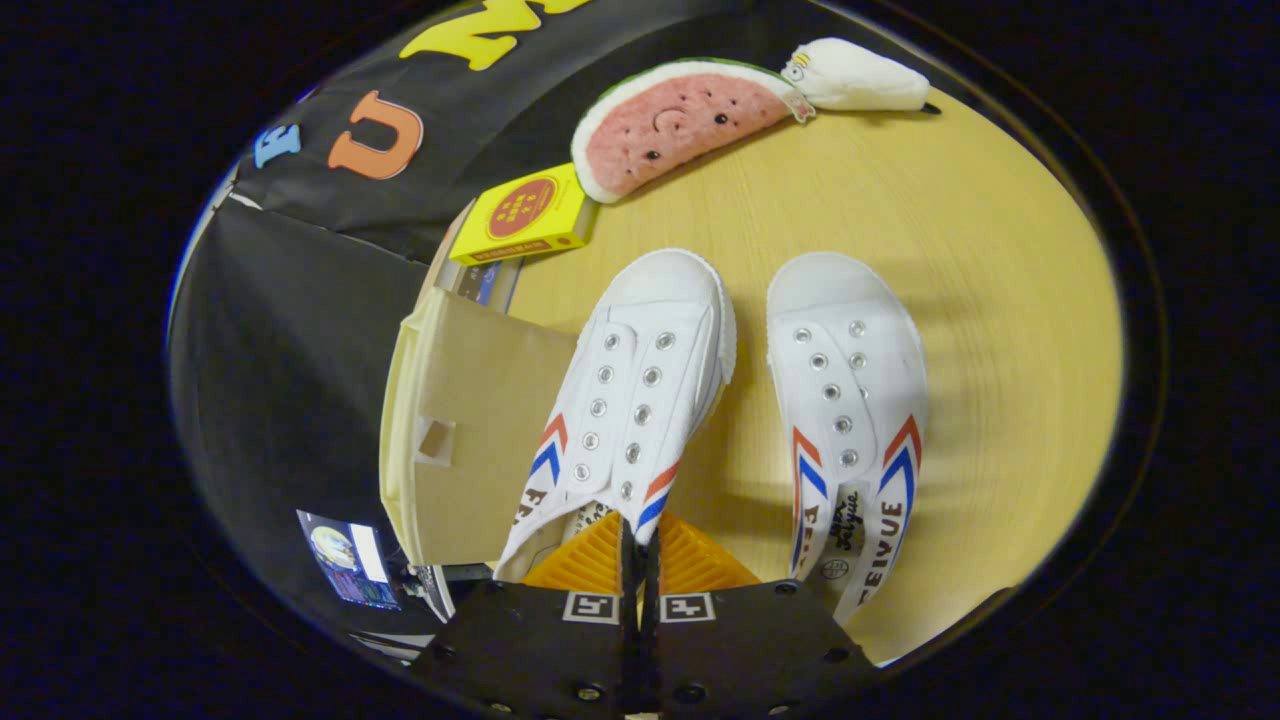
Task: Open the storage box then place both shoes into the box .Put the left shoe in first, then the right shoe, with the right side of both shoes facing outward in a uniform manner.
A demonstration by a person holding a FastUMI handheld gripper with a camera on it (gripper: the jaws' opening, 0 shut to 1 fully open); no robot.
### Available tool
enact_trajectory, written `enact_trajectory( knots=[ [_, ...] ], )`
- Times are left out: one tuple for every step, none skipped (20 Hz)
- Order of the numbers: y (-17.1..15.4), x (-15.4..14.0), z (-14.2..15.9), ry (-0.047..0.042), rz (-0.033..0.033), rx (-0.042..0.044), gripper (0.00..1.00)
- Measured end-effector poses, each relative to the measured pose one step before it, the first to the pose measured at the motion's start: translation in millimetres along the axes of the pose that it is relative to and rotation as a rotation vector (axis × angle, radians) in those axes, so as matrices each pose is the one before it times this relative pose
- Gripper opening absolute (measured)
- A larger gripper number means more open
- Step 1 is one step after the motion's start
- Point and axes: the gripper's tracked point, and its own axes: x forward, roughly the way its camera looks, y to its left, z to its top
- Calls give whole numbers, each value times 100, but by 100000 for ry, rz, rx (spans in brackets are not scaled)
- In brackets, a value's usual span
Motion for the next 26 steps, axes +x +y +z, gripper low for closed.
enact_trajectory(
  knots=[
    [31, -89, 64, -2576, -221, -1076, 0],
    [108, 215, -144, -1863, -220, -342, 0],
    [41, 595, -355, -1937, 570, -548, 0],
    [30, 734, -354, -1348, 466, -678, 0],
    [-10, 984, -361, -1606, 387, -1463, 0],
    [-18, 937, -399, -966, -17, -1890, 0],
    [-107, 566, -224, -1149, -45, -1578, 0],
    [-36, 861, 6, -563, 147, -1469, 0],
    [-91, 685, -327, -914, 453, -882, 0],
    [26, 921, -306, -91, 497, -448, 0],
    [-43, 869, -204, -235, 482, -1172, 0],
    [-98, 663, -69, 257, -515, -735, 0],
    [131, 374, -3, 433, -883, -445, 0],
    [115, 222, -88, 653, -1024, 457, 0],
    [214, -6, 47, 612, -729, -538, 0],
    [-101, 356, -4, 48, -1018, -132, 0],
    [135, -881, 24, -186, -1128, -33, 0],
    [-119, -115, 88, -440, -1045, -311, 0],
    [-193, -35, 32, -94, -2278, -941, 0],
    [-200, 52, -73, 42, -1997, -490, 0],
    [-104, 83, -55, 576, -1872, 628, 0],
    [-61, -178, 10, 968, -1290, 1436, 0],
    [152, -127, 66, 882, -1200, 1443, 0],
    [4, 121, -60, 832, -1729, 794, 0],
    [-46, 490, -350, 535, -2679, 202, 0],
    [-3, 511, -530, 714, -2776, -607, 0]
  ],
)
